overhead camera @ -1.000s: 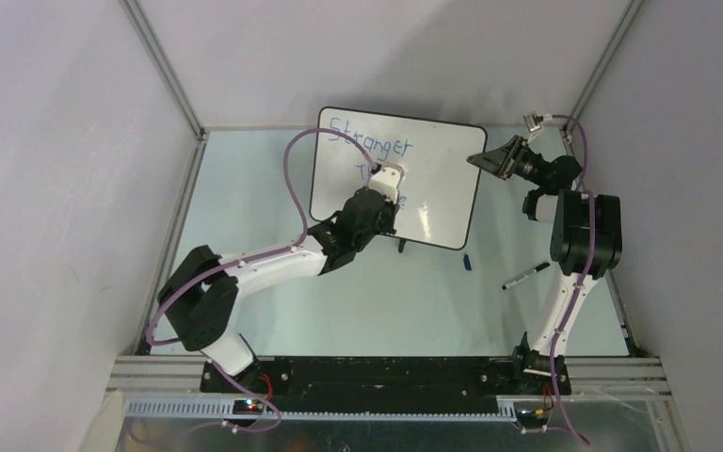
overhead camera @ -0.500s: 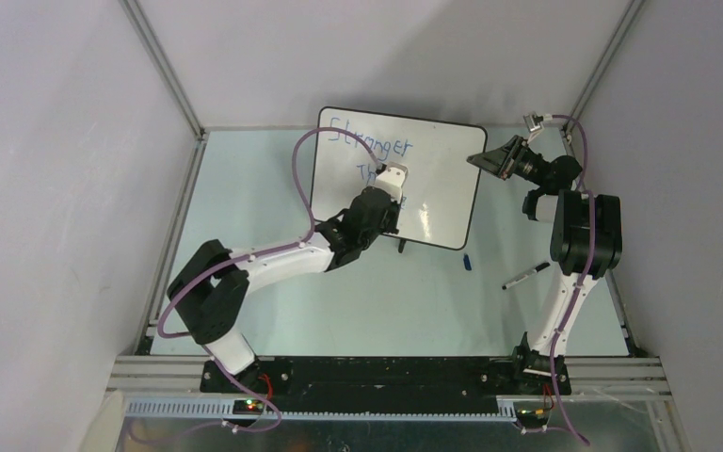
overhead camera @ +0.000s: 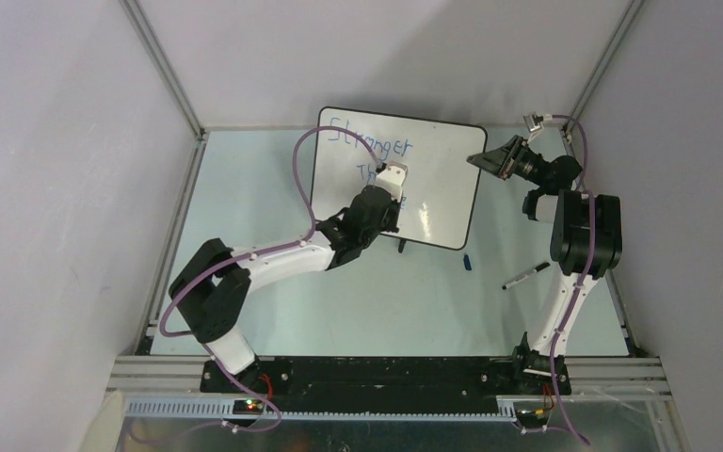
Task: Write a sentence on the whiteboard
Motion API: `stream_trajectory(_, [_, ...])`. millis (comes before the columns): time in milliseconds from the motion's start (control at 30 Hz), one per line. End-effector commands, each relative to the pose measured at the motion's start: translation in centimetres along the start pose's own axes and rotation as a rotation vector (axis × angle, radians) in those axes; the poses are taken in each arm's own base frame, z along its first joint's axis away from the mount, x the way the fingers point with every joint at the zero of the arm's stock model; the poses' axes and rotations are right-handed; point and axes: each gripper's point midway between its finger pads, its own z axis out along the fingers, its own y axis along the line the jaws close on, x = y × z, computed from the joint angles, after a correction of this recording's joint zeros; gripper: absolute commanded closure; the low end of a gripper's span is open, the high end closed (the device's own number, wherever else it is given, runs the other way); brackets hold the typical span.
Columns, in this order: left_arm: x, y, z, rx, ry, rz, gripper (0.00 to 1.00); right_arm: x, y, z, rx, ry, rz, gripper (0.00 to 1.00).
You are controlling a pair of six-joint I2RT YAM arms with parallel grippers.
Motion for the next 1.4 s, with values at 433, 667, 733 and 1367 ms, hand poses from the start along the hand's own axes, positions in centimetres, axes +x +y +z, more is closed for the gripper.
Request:
stream_trajectory(433, [-2.3, -0.2, 0.6, 0.005, -0.048, -0.015, 1.00, -2.2, 3.5, 0.4, -0.040, -0.019, -0.070, 1.00])
stream_trajectory(667, [-1.7, 0.1, 0.3, 0.001, -0.036, -0.010, 1.00, -2.1, 3.6, 0.4, -0.042, -0.017, -0.071, 1.00])
stream_trajectory(733, [-1.4, 0.2, 0.2, 0.003, -0.029, -0.008, 1.00, -2.1, 3.6, 0.4, -0.042, -0.017, -0.071, 1.00])
stream_trajectory(1367, [-1.9, 0.5, -1.0, 0.004, -0.032, 0.002, 1.00, -2.1, 3.6, 0.4, -0.042, -0.016, -0.071, 1.00])
